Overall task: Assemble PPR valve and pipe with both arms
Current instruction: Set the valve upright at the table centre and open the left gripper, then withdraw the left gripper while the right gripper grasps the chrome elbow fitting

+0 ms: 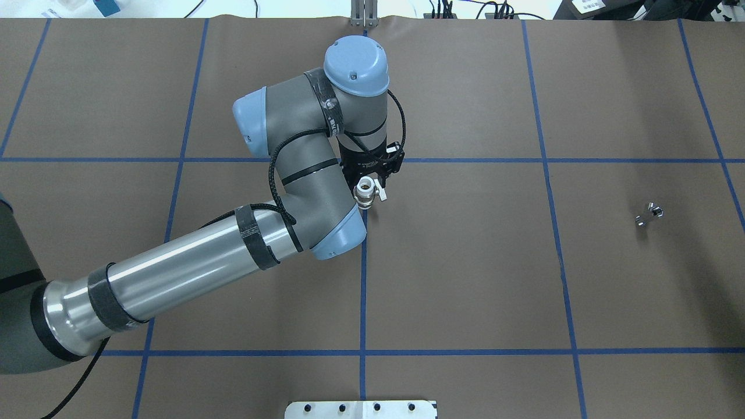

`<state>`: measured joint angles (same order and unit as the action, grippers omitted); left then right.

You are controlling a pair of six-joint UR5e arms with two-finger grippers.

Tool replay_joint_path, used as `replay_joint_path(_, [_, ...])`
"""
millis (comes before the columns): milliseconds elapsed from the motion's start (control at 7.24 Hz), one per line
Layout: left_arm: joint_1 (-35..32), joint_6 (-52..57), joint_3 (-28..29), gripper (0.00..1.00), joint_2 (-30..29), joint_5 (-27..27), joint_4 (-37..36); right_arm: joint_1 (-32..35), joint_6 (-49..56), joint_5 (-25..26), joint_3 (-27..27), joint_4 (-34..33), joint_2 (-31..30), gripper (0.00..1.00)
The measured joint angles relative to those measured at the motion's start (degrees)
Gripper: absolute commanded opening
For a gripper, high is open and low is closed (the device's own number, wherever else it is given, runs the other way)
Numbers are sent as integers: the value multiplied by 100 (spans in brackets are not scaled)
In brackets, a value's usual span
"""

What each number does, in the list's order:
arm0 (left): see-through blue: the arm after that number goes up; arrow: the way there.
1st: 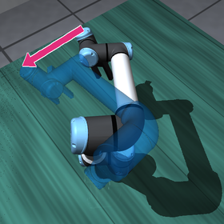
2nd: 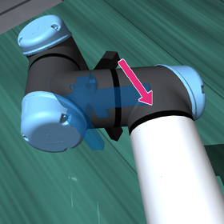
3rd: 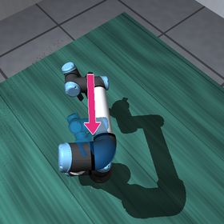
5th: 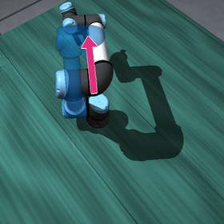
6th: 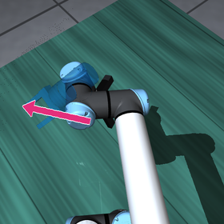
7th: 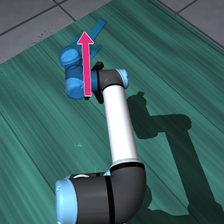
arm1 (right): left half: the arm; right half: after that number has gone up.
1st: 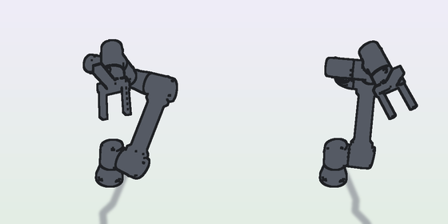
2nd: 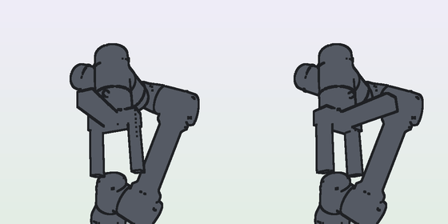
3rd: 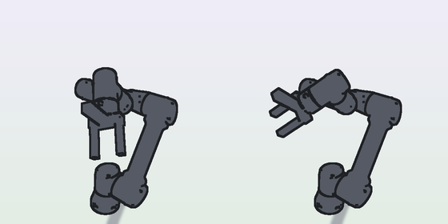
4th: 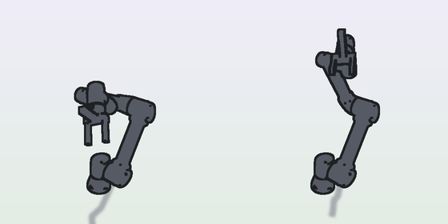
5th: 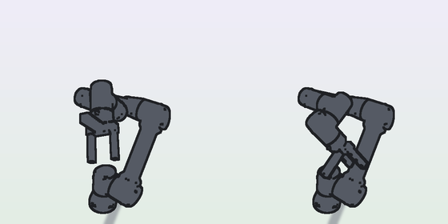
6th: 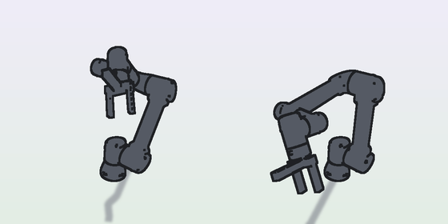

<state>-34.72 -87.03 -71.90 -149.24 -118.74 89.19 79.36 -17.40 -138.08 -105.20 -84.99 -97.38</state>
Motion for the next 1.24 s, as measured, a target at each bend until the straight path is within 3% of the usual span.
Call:
replay_joint_path(276, [-45,9,-274,74,36,0,-29,-13,-4,2,0,0,27,100])
replay_joint_path(414, [-123,14,-780,74,217,0,-53,-72,-72,12,-11,4,67,100])
replay_joint_path(690, [-399,344,-2388,73,1223,-26,-196,-383,-549,135,-17,417,89,99])
replay_joint_path(967, [-737,1681,-3930,73,2388,-35,-941,-1045,-1622,588,12,1173,13,99])
replay_joint_path(1243, [-1220,2974,-4641,73,3363,-53,-1278,-1755,-2578,1062,45,1537,53,96])
